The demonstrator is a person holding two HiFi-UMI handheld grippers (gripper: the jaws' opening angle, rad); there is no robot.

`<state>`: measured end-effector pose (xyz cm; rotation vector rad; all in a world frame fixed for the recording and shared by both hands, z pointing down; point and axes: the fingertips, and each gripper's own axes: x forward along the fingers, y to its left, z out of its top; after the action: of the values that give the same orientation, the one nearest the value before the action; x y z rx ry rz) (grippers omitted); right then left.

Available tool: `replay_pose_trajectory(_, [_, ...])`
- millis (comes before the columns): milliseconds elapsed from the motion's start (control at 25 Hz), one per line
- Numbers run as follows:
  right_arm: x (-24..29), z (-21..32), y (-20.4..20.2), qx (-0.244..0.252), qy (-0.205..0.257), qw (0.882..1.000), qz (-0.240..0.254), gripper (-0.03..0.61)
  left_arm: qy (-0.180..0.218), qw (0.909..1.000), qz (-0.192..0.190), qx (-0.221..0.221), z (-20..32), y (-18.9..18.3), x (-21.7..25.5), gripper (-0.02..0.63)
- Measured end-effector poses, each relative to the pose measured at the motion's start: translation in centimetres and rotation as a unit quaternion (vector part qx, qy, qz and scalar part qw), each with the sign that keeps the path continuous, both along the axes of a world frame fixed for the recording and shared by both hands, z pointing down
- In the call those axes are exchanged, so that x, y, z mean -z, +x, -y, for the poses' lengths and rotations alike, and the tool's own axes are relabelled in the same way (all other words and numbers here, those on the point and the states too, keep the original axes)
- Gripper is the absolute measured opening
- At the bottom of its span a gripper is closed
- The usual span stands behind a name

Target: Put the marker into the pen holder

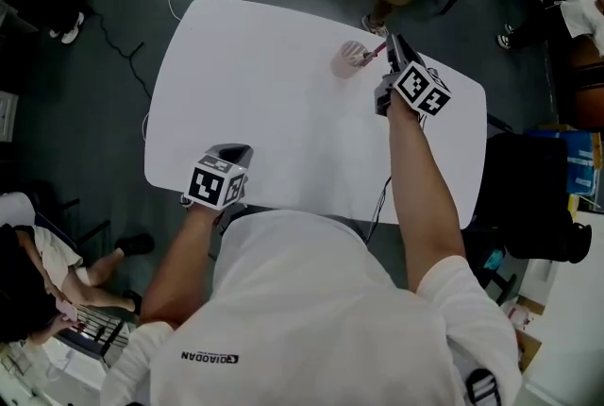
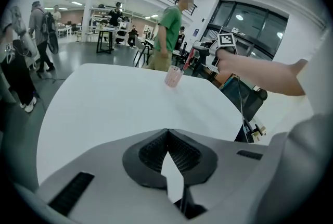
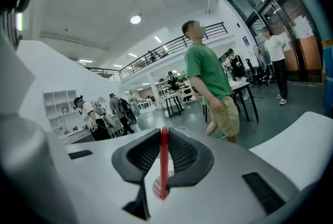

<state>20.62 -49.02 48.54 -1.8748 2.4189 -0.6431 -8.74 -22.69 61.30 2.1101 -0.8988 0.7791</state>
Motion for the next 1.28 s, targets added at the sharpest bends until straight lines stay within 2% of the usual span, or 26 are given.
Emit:
replay_pose_trajectory(240, [-3.9,1.5,-0.2,0.010,-0.030,0.999,-0.032,0.064,-0.001,0.9997,0.000,0.023,-0.6,-0.2,0.2,0.026])
replay_pose_trajectory(440, [-7.1,0.7,-1.7,0.040,-0.069,0.995,-0.057,0.066,-0.009,0.9995,0.002,0.031,-1.7,-0.7,-0.2,0.026])
replay_pose_trajectory(680, [-10.7,-1.1,-3.7,0.082,-0.137,0.982,-0.104,0.071,-0.006,0.9997,0.001,0.022,-2.1,-0.9,0.0,0.026])
replay_pose_trajectory(760, [-10.9,-1.6,-4.0,0.084,-0.151,0.976,-0.131,0.094,-0.002,0.9999,-0.001,0.015,-2.0,-1.0,0.2,0.026])
replay_pose_trajectory(840, [-10.6,-2.0,-4.0,0.078,-0.154,0.975,-0.141,0.112,0.002,1.0000,-0.002,0.007,-2.0,-1.1,0.5,0.026])
replay_pose_trajectory(960, [-10.1,-2.9,-3.8,0.069,-0.153,0.977,-0.133,0.112,0.006,1.0000,-0.003,-0.006,-2.1,-1.4,0.8,0.026])
replay_pose_trajectory(1280, [-6.2,-8.3,-5.2,0.055,-0.116,0.986,-0.104,0.109,0.015,0.9977,-0.016,-0.064,-1.1,-2.1,2.1,0.026])
